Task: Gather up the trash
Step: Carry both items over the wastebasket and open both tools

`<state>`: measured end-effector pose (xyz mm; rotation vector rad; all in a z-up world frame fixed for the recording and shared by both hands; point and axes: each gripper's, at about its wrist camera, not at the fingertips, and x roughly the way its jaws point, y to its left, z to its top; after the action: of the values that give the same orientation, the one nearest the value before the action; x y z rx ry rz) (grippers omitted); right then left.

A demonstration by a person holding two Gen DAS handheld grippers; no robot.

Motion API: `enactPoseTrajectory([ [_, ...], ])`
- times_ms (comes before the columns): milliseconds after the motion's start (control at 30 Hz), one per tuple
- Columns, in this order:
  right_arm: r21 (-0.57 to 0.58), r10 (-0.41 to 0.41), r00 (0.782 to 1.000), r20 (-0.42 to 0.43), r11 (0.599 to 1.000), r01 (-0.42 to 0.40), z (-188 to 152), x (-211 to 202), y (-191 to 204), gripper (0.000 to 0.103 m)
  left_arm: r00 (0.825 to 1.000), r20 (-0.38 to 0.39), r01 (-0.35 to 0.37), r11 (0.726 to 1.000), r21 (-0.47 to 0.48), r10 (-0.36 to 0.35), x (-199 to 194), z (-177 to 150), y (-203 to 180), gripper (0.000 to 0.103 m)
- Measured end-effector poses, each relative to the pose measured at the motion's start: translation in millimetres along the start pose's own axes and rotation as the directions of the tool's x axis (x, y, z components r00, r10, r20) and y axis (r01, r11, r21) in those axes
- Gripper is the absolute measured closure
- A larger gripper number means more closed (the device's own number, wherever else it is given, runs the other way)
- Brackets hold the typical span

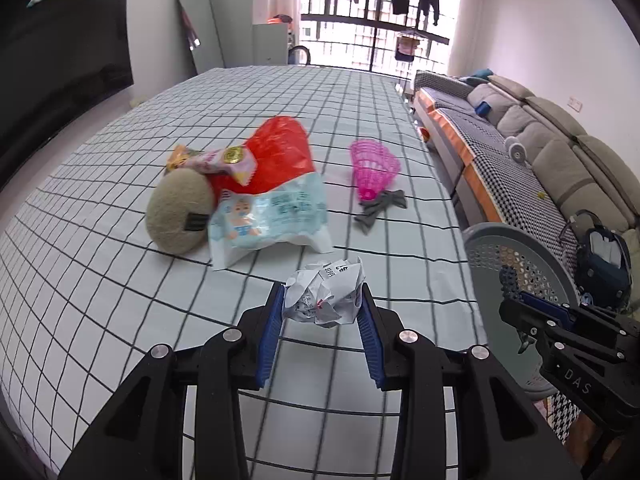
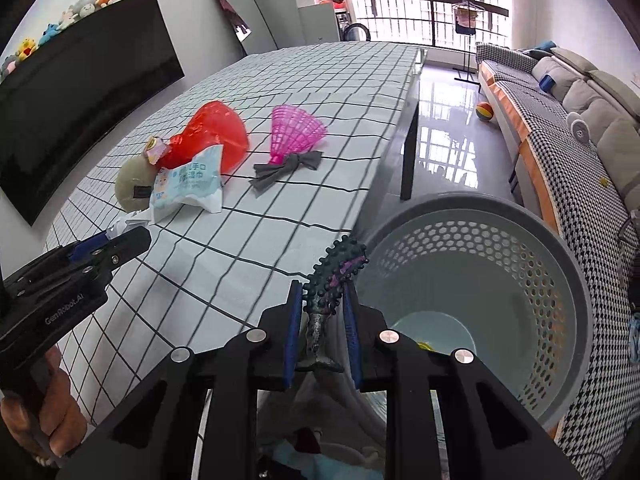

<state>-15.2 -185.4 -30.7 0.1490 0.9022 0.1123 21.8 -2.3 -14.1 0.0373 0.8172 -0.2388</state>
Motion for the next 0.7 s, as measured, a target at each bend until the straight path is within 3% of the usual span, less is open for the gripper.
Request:
enactPoseTrajectory([
  [333, 0.132, -0.101, 0.995, 0.021, 0.987, 0.097, -25, -28, -79, 0.083, 0.992, -0.025, 0.129, 0.981, 0.148, -0.126, 9, 3, -91, 0.067],
  [700, 0.183, -0.117, 0.993, -0.015, 0.976, 0.118, -48, -28, -130, 0.083, 0.983, -0.096, 0.177, 0.959, 0.22, -0.159, 40, -1, -158, 0.066],
])
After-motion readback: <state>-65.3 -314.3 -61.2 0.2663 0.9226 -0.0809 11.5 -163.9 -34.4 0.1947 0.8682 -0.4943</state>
